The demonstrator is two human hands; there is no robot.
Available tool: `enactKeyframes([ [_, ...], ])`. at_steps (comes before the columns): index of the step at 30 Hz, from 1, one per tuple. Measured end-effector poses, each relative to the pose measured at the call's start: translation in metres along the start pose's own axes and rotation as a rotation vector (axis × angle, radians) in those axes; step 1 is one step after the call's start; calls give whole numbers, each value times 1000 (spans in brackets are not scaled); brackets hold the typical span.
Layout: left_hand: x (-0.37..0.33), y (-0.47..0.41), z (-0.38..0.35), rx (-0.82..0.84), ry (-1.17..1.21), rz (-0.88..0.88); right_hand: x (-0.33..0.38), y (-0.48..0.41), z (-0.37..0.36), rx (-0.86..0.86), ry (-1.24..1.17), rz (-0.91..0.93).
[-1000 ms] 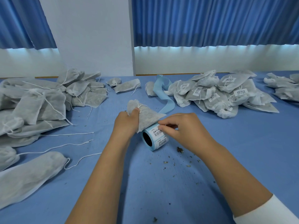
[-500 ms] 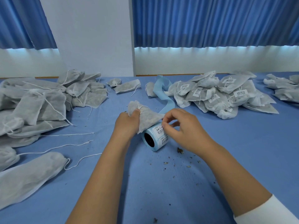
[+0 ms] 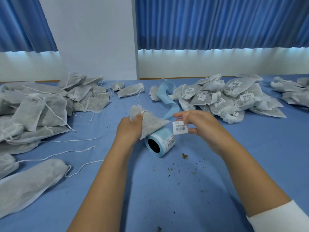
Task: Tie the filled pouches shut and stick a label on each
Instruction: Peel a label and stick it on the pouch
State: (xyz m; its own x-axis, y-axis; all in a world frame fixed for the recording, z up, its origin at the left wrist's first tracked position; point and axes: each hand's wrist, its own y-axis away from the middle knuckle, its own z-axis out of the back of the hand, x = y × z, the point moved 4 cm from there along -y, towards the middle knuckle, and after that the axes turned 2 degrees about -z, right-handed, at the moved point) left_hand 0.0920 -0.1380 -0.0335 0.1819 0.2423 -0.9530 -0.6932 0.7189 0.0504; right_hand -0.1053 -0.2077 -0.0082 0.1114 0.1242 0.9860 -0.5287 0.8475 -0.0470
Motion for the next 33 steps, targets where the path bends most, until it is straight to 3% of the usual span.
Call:
enactKeyframes([
  [6, -12, 7, 7, -76, 187, -154, 6, 3, 2, 17, -344, 51],
  [13, -24, 16, -1, 100, 278, -209, 16, 6, -10, 152, -752, 115],
  [20, -28, 27, -10, 303, 229, -244, 15, 8, -15, 164, -762, 91],
  [30, -29, 31, -11, 358, 208, -304, 16, 7, -7, 45, -607, 103],
  [33, -29, 29, -10, 355, 210, -314, 15, 6, -4, -44, -435, 105],
])
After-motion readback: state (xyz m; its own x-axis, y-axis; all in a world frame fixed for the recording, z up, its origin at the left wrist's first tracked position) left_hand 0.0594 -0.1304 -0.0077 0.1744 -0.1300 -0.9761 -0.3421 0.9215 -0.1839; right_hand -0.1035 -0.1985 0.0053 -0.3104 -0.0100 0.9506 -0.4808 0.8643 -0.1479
